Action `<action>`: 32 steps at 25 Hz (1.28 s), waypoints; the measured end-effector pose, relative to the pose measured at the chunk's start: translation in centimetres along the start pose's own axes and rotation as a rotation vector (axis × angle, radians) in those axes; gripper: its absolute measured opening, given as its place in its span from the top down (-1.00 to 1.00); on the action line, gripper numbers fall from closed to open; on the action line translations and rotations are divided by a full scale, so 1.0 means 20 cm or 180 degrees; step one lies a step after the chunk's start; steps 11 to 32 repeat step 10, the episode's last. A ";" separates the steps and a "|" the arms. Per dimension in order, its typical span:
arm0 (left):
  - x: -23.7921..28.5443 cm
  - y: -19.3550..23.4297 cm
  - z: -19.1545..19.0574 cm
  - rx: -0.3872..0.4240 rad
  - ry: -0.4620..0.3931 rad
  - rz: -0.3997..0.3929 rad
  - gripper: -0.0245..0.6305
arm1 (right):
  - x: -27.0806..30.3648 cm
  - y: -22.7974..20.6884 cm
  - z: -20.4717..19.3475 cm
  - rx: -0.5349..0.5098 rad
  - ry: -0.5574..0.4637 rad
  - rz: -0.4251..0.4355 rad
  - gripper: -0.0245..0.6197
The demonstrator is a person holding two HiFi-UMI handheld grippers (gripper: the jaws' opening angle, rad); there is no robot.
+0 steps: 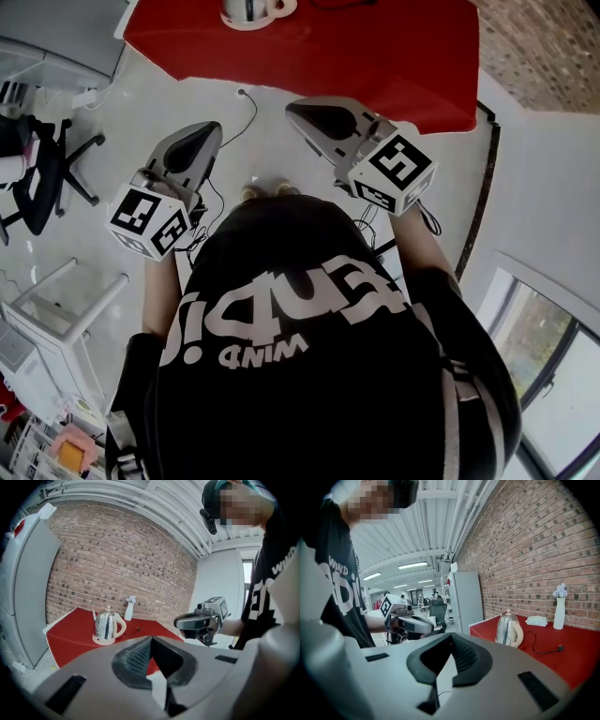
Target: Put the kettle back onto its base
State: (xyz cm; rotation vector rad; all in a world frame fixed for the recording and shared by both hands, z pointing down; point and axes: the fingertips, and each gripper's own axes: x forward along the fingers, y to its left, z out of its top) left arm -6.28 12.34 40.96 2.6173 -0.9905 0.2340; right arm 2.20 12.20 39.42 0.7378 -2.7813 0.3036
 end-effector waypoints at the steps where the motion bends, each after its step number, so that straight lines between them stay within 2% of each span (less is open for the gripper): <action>1: 0.00 0.00 0.00 0.0002 0.0003 -0.0005 0.91 | 0.00 0.00 0.00 -0.0006 -0.0002 0.0000 0.86; 32: 0.01 -0.04 -0.01 -0.0001 0.0026 -0.0045 0.91 | -0.04 -0.01 -0.02 -0.0037 0.0042 -0.0056 0.85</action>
